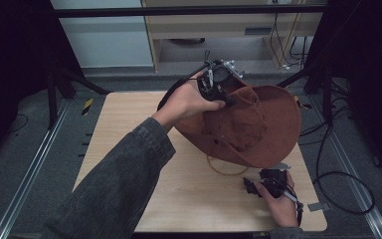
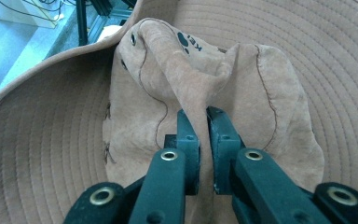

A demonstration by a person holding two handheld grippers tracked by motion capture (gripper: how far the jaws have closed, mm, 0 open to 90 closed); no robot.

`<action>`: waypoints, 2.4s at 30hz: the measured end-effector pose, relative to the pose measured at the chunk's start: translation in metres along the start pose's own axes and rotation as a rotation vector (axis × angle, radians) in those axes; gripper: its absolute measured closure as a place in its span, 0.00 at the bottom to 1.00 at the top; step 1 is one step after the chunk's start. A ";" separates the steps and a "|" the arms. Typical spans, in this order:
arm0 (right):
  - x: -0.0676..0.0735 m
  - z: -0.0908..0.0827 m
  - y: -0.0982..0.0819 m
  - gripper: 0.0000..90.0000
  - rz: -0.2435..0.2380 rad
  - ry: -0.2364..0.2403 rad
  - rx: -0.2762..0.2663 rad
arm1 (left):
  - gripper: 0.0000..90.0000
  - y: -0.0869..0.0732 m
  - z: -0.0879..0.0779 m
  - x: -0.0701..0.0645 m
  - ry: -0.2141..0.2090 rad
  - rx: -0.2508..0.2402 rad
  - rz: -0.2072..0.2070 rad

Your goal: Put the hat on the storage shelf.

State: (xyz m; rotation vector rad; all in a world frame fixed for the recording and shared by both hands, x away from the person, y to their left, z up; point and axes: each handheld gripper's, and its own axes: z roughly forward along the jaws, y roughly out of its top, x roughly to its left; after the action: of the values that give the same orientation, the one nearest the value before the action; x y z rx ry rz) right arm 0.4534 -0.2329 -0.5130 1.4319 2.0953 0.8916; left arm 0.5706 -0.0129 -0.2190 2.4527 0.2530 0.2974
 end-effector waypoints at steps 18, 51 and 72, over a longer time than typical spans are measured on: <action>0.000 0.000 0.000 0.00 0.000 -0.001 0.000 | 0.83 -0.001 -0.003 0.000 0.021 -0.023 -0.006; -0.001 0.000 0.000 0.00 -0.017 -0.007 0.001 | 0.31 -0.008 -0.012 -0.007 0.051 -0.064 -0.007; -0.001 0.000 0.000 0.00 -0.006 -0.008 -0.004 | 0.18 -0.024 -0.028 -0.014 0.035 -0.088 -0.034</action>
State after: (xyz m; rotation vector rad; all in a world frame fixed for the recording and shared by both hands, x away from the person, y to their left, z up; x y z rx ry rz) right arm 0.4538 -0.2334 -0.5130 1.4239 2.0900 0.8855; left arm 0.5467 0.0182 -0.2141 2.3553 0.2908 0.3304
